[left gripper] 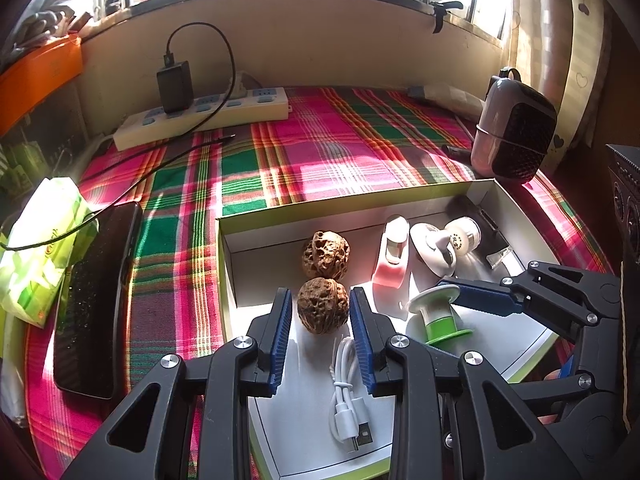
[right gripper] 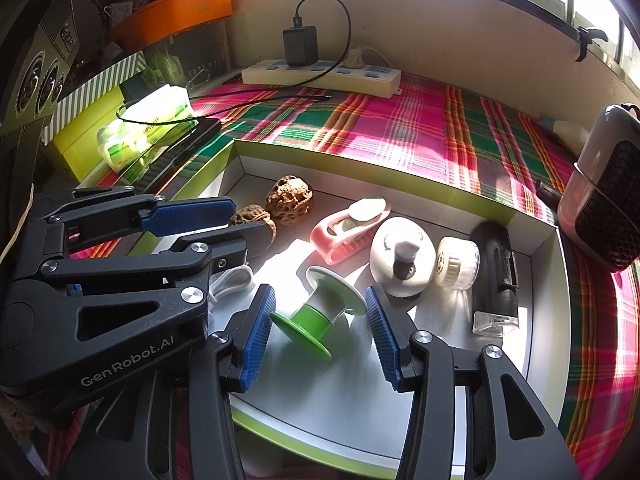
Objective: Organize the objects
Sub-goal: 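Lower the walnut and spool into the box and open both tools, then withdraw both tools from the box toward the items beside it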
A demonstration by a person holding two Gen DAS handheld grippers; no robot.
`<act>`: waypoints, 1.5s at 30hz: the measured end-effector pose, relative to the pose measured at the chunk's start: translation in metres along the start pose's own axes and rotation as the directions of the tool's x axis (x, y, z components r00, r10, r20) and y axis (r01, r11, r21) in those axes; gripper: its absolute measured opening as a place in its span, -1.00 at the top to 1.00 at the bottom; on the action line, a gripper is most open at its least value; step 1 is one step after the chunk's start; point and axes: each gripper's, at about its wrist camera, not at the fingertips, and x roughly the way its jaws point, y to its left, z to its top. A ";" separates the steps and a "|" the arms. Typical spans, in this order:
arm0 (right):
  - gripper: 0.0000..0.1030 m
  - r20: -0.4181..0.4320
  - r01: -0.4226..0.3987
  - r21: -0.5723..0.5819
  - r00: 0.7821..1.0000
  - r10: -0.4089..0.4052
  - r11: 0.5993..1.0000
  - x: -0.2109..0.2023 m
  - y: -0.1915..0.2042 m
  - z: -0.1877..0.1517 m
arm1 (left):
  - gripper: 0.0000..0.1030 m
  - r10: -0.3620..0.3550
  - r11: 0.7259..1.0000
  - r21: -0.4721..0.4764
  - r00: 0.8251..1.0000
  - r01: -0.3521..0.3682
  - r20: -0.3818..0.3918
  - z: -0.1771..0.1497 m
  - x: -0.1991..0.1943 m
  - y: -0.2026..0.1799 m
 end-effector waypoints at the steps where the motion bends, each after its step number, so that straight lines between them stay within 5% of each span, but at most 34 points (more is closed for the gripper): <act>1: 0.03 -0.001 0.002 0.001 1.000 -0.002 1.000 0.000 0.000 0.000 | 0.46 0.002 1.000 -0.001 1.000 -0.002 0.001 0.000 -0.001 0.000; 45: -0.09 0.092 0.001 0.072 0.996 -0.008 0.997 -0.052 -0.006 -0.021 | 0.45 0.010 0.999 -0.038 0.998 -0.007 0.062 -0.028 -0.061 -0.009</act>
